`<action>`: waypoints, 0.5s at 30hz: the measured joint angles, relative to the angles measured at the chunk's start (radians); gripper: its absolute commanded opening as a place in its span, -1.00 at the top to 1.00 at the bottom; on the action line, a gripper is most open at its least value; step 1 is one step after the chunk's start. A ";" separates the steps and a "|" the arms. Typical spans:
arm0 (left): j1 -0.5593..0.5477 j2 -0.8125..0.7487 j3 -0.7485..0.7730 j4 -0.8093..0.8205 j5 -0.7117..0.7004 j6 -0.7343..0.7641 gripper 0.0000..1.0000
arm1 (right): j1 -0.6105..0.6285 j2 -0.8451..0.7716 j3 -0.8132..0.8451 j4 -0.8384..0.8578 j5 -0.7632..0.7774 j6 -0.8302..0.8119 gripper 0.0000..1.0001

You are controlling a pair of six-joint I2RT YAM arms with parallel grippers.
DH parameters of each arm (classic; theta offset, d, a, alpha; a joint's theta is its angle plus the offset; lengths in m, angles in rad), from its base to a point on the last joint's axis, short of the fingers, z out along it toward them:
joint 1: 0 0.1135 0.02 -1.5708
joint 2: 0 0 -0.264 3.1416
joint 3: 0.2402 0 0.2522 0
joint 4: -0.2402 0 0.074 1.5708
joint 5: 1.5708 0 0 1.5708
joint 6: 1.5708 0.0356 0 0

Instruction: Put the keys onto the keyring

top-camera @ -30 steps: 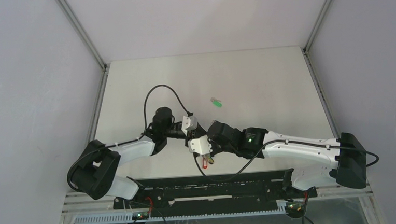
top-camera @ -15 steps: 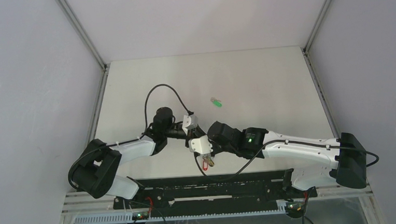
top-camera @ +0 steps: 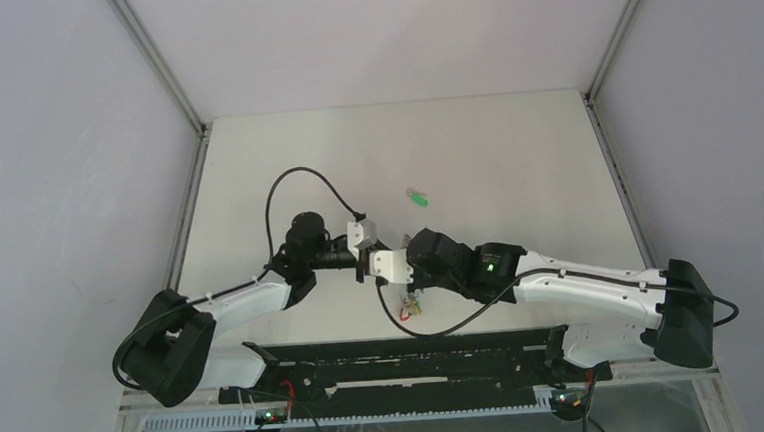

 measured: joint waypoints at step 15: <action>-0.010 -0.042 -0.128 0.174 -0.174 -0.126 1.00 | -0.111 -0.002 -0.094 0.127 -0.156 0.184 1.00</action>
